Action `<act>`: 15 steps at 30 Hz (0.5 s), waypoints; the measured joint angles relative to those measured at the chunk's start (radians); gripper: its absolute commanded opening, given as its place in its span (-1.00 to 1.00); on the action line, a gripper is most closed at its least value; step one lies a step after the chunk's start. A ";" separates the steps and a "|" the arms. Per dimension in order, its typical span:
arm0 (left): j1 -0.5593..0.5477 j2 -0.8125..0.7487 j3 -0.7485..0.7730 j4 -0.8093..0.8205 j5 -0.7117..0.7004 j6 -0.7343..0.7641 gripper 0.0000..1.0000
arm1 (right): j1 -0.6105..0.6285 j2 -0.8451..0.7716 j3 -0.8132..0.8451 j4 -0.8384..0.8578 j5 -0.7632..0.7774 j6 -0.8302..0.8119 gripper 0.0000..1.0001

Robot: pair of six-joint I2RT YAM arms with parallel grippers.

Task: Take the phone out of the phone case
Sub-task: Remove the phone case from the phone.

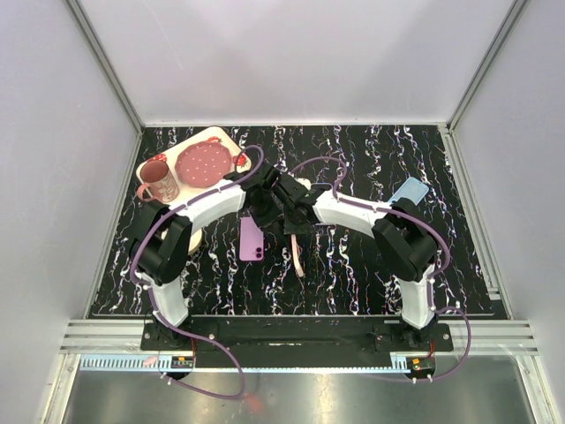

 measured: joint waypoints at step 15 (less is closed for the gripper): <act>0.002 0.091 0.031 -0.076 -0.129 -0.028 -0.40 | 0.000 0.042 -0.008 0.015 0.029 0.025 -0.49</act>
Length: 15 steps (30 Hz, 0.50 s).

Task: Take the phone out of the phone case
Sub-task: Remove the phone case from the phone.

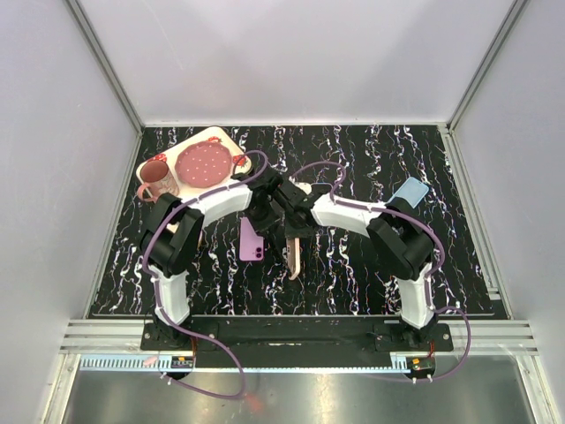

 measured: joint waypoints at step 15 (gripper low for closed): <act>-0.072 -0.006 -0.027 -0.039 -0.011 -0.006 -1.00 | -0.052 -0.134 -0.196 0.119 0.001 0.003 -1.00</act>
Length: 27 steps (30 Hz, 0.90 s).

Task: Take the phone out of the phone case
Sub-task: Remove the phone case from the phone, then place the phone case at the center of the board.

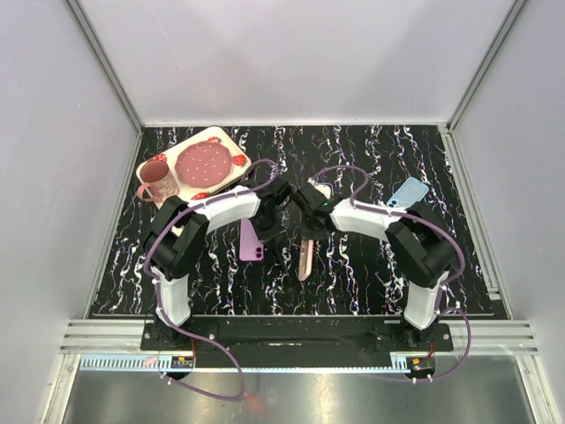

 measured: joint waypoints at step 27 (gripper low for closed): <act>0.004 -0.288 -0.352 0.420 0.563 0.548 -1.00 | -0.673 0.129 0.349 0.130 -0.189 -0.325 0.99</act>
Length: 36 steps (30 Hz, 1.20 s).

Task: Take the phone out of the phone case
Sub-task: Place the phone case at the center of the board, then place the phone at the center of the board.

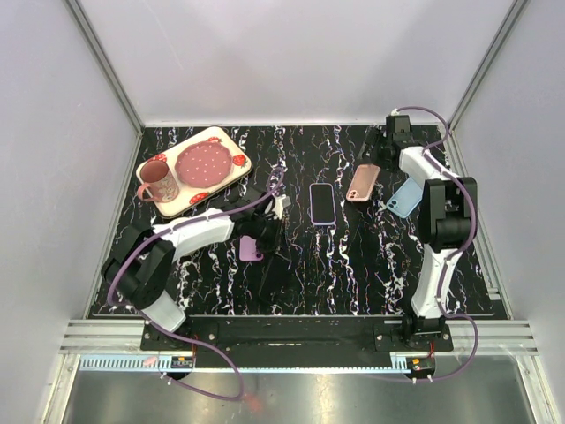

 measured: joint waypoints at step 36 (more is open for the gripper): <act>0.121 -0.059 0.126 -0.096 0.079 0.071 0.89 | 0.353 -0.040 -0.187 -0.130 0.025 0.061 0.99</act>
